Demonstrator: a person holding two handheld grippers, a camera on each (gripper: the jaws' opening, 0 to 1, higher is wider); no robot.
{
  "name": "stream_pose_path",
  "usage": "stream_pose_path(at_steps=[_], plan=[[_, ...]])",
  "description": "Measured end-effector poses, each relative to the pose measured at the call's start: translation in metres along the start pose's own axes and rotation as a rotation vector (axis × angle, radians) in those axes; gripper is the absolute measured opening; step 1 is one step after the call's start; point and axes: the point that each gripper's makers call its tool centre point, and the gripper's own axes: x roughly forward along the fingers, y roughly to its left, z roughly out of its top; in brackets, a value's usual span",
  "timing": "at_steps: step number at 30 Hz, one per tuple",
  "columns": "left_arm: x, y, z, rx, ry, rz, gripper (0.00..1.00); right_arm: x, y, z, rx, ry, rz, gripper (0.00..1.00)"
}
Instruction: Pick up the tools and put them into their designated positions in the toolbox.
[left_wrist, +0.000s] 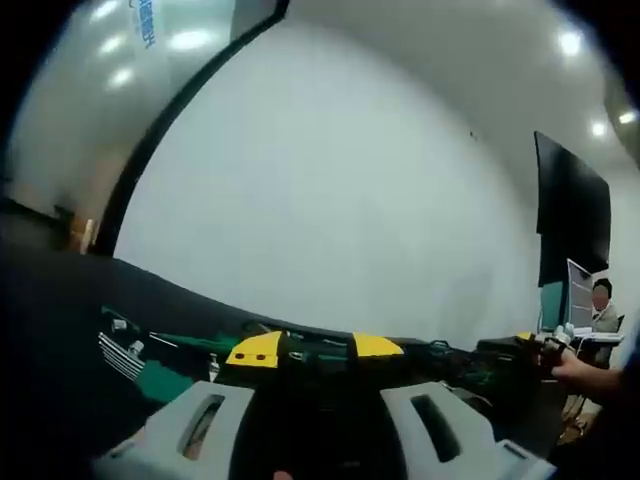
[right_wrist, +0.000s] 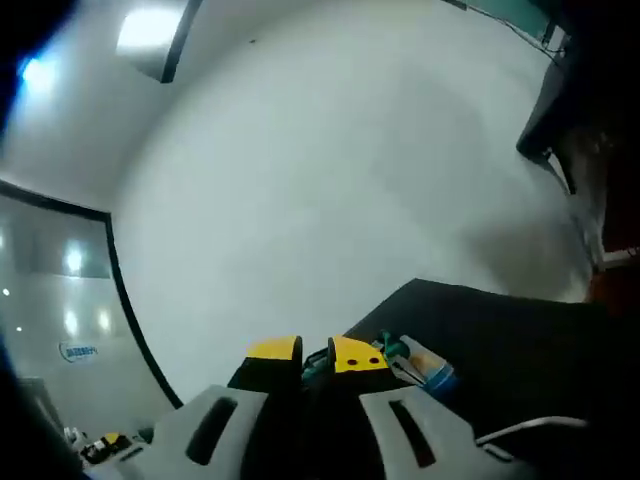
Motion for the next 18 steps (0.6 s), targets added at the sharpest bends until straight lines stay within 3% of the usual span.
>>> stream_pose_path(at_steps=[8,18], plan=[[0.002,0.007,0.000,-0.002,0.002,0.001,0.26,-0.002,0.007,-0.013,-0.015,0.045,0.004,0.09],[0.004,0.018,0.004,-0.032,-0.013,-0.003,0.25,-0.007,0.012,-0.016,-0.011,0.050,-0.004,0.09]])
